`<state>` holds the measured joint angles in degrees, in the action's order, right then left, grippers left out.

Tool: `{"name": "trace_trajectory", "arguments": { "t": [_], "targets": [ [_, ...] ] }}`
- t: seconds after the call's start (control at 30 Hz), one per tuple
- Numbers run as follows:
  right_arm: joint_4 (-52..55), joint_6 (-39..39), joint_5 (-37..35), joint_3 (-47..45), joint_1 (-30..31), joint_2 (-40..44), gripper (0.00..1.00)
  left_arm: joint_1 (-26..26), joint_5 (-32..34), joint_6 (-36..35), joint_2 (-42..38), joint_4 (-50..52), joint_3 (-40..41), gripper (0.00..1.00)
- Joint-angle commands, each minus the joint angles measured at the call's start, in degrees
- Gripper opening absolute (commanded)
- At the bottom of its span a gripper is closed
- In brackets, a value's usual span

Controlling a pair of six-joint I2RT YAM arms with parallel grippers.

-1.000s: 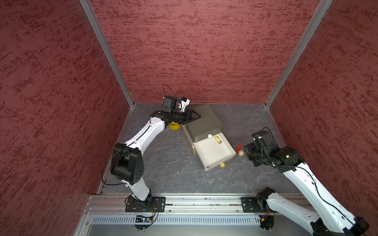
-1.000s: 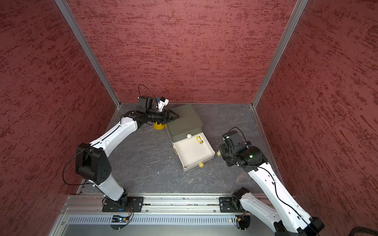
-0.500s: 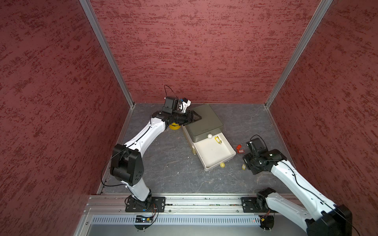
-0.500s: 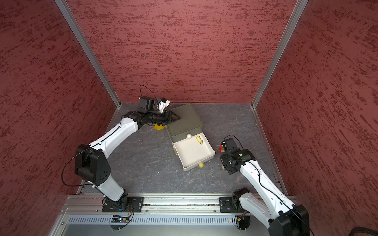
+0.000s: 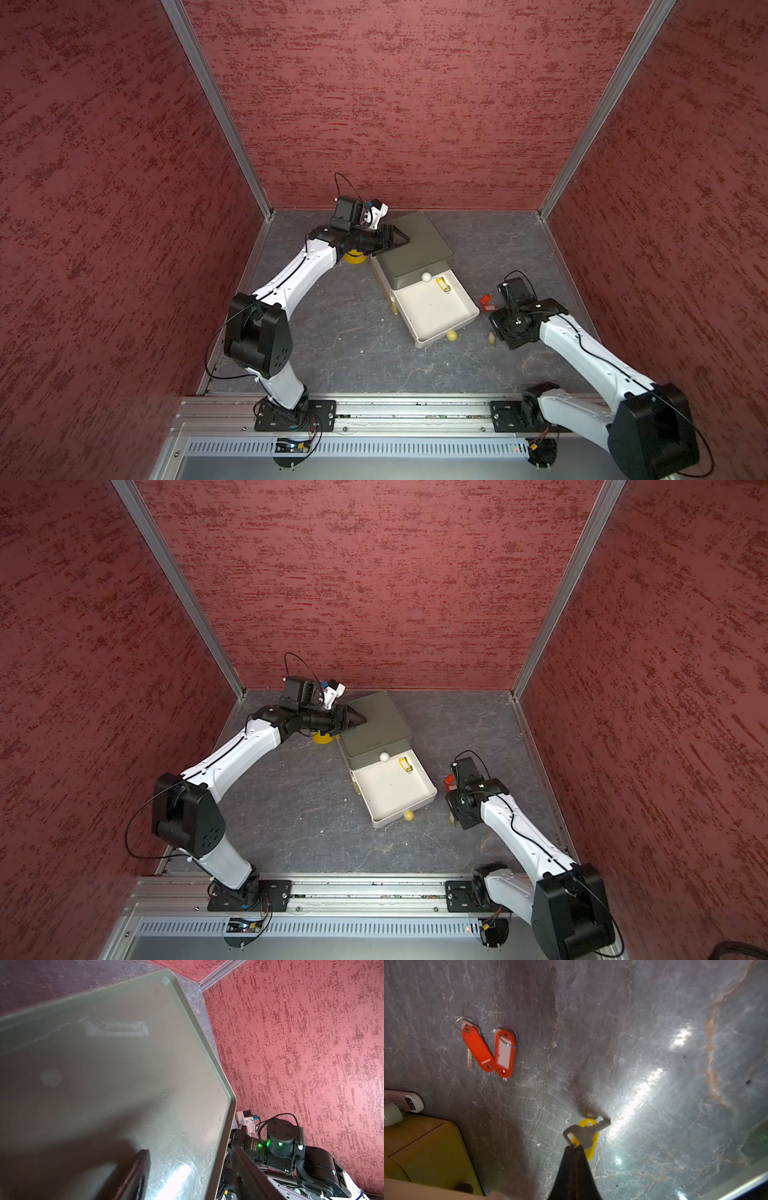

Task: Take the keys out of the drawer
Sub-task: Place the key at the center of the board.

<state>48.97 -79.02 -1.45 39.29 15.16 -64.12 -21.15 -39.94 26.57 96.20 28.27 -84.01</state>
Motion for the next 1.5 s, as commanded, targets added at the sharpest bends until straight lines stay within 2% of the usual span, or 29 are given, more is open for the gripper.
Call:
{"name": "trace_trajectory", "arguments": {
  "t": [0.0, 0.13, 0.27, 0.57, 0.67, 0.83, 1.0, 1.07, 1.23, 1.47],
  "targets": [
    [-2.6, 1.6, 0.2, -0.9, -1.1, -0.8, 0.0, -0.3, 2.9, -0.3, 2.8, 8.4, 1.4, 0.66],
    [-3.9, 2.1, 0.5, -1.1, -1.9, -2.1, 0.0, -0.5, 2.9, -0.3, 3.1, 8.6, 1.3, 0.66],
    [-4.7, 2.2, 0.7, -1.1, -2.4, -3.2, 0.13, -0.6, 3.0, -0.4, 3.2, 8.7, 1.0, 0.66],
    [-2.9, 4.1, 0.2, 0.9, -3.0, -2.3, 0.29, -0.5, 3.1, -0.4, 3.4, 8.6, 0.9, 0.66],
    [-0.8, 6.3, -0.2, 3.2, -3.0, -0.1, 0.3, -0.6, 3.1, -0.4, 3.3, 8.6, 0.7, 0.66],
    [3.9, 14.4, 0.4, 11.6, -2.3, 1.6, 0.29, -0.6, 2.9, -0.3, 3.1, 7.9, 0.8, 0.66],
    [6.2, 23.6, 6.7, 22.2, 1.0, -1.8, 0.29, -0.8, 2.9, -0.2, 3.0, 7.4, 0.8, 0.66],
    [3.8, 26.5, 9.9, 24.6, 3.6, -2.6, 0.3, -0.9, 2.8, -0.1, 3.0, 7.3, 0.8, 0.66],
    [3.4, 27.2, 10.2, 29.4, 10.6, -7.1, 0.27, -1.3, 2.9, 0.1, 2.9, 7.2, 1.0, 0.66],
    [-3.6, 22.2, 9.4, 26.4, 14.9, -10.5, 0.24, -1.6, 3.0, 0.0, 3.1, 7.7, 0.6, 0.66]
  ]
}}
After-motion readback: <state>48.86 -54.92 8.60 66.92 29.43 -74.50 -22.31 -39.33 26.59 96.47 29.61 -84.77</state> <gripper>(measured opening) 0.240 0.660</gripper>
